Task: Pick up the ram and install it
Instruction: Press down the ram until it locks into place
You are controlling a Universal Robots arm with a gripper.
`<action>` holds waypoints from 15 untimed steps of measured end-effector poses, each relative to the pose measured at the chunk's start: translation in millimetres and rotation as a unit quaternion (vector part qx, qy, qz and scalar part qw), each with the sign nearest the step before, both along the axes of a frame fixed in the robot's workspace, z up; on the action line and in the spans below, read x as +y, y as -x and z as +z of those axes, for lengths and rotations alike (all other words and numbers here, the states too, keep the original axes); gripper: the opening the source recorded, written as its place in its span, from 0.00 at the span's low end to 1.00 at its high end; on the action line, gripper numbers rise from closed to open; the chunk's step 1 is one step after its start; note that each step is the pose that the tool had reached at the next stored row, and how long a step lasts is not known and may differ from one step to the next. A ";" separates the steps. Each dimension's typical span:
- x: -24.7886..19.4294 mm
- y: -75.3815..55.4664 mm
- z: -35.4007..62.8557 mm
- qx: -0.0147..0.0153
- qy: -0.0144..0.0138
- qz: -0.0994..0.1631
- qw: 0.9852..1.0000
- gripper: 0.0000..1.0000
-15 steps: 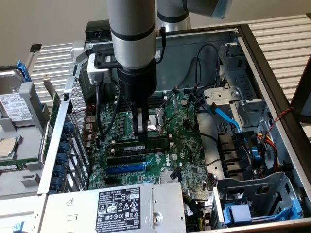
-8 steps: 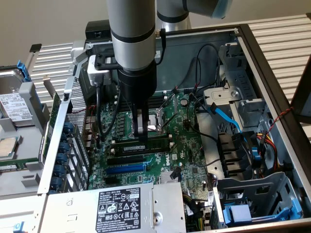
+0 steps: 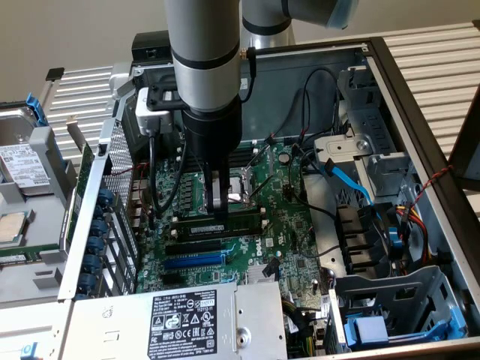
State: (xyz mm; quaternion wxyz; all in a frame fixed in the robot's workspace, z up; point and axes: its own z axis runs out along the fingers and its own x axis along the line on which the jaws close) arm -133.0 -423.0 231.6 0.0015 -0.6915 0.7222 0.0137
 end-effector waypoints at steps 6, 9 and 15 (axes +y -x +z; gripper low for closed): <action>0.0 0.0 -0.6 0.000 0.000 0.000 1.000 0.11; 0.0 0.0 -0.6 0.000 0.000 0.000 1.000 0.11; -0.6 0.0 -0.6 0.000 0.000 0.000 1.000 0.11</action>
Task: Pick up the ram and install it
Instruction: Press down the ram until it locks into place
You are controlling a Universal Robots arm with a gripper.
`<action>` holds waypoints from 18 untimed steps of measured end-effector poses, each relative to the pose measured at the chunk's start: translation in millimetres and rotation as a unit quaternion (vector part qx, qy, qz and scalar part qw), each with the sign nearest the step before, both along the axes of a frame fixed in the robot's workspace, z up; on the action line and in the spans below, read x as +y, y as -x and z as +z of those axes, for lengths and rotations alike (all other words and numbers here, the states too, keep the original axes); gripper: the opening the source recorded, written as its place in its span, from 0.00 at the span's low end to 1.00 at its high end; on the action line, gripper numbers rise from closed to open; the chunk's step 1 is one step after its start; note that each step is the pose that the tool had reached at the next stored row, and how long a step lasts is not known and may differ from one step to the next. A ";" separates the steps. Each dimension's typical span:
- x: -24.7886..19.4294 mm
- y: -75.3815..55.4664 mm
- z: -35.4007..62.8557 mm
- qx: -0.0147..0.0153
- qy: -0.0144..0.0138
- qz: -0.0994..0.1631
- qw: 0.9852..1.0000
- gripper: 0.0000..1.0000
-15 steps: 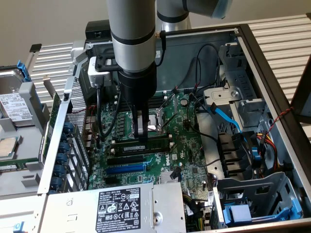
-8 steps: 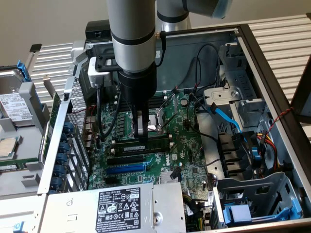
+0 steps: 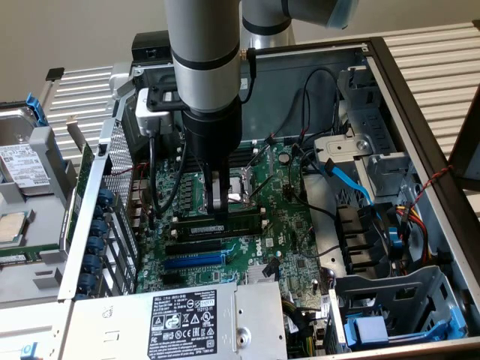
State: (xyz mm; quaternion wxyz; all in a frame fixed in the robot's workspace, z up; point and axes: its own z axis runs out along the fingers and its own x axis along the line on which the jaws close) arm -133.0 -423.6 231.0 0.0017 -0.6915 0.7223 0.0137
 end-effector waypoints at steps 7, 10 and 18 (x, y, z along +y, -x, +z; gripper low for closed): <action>-0.2 0.0 0.0 0.000 0.000 0.000 1.000 0.11; -0.3 0.0 -0.1 0.000 0.000 0.000 1.000 0.11; -0.2 0.0 -1.5 0.000 0.000 0.000 1.000 0.11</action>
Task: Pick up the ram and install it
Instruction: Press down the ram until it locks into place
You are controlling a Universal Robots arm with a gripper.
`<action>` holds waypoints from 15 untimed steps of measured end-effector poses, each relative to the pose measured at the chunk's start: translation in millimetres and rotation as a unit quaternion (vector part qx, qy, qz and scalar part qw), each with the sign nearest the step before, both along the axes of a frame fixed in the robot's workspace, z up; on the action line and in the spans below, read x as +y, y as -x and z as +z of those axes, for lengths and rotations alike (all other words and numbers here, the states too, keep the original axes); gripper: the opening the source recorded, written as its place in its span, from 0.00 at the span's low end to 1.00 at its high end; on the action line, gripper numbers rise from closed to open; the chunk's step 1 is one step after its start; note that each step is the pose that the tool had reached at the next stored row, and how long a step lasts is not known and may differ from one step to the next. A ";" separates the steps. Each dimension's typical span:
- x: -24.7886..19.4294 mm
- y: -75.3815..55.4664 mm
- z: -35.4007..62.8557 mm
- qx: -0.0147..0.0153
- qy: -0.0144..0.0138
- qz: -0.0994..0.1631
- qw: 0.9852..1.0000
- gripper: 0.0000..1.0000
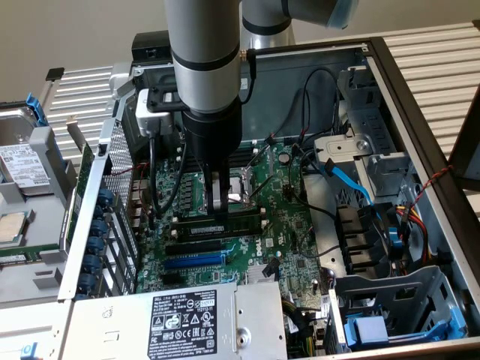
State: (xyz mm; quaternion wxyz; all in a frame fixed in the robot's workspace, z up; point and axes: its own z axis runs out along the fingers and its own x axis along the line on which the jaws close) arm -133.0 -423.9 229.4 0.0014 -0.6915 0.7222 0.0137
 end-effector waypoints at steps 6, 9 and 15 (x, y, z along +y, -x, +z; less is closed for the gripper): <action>0.0 0.0 -1.1 0.000 0.000 0.000 1.000 0.11; 0.0 0.0 -1.8 0.000 0.000 0.000 1.000 0.11; 0.1 0.0 -1.8 0.000 0.000 0.000 1.000 0.11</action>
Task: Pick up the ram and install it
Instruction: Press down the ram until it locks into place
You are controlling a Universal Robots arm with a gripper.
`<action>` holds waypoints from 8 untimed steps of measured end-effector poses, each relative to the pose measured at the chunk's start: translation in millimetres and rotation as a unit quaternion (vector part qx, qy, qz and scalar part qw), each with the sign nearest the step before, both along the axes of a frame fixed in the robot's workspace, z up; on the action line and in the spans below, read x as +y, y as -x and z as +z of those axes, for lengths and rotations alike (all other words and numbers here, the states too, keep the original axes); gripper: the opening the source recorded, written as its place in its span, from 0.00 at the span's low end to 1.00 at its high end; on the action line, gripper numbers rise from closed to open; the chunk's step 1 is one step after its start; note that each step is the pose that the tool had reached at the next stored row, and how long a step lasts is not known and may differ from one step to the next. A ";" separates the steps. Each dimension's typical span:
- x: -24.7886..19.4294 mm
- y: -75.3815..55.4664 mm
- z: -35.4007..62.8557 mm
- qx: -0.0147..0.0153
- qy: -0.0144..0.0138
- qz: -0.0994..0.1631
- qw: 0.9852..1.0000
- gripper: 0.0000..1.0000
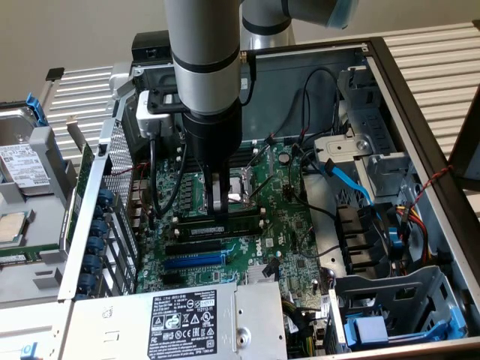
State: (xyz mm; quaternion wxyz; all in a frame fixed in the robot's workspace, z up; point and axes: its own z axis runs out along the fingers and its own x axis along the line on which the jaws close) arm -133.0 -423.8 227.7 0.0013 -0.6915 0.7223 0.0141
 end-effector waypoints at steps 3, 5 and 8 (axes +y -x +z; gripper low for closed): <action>0.1 -0.1 2.4 0.000 -0.001 0.000 1.000 0.11; 0.0 0.0 7.7 0.000 0.000 0.000 1.000 0.11; 0.0 0.0 14.5 0.000 0.000 0.000 1.000 0.11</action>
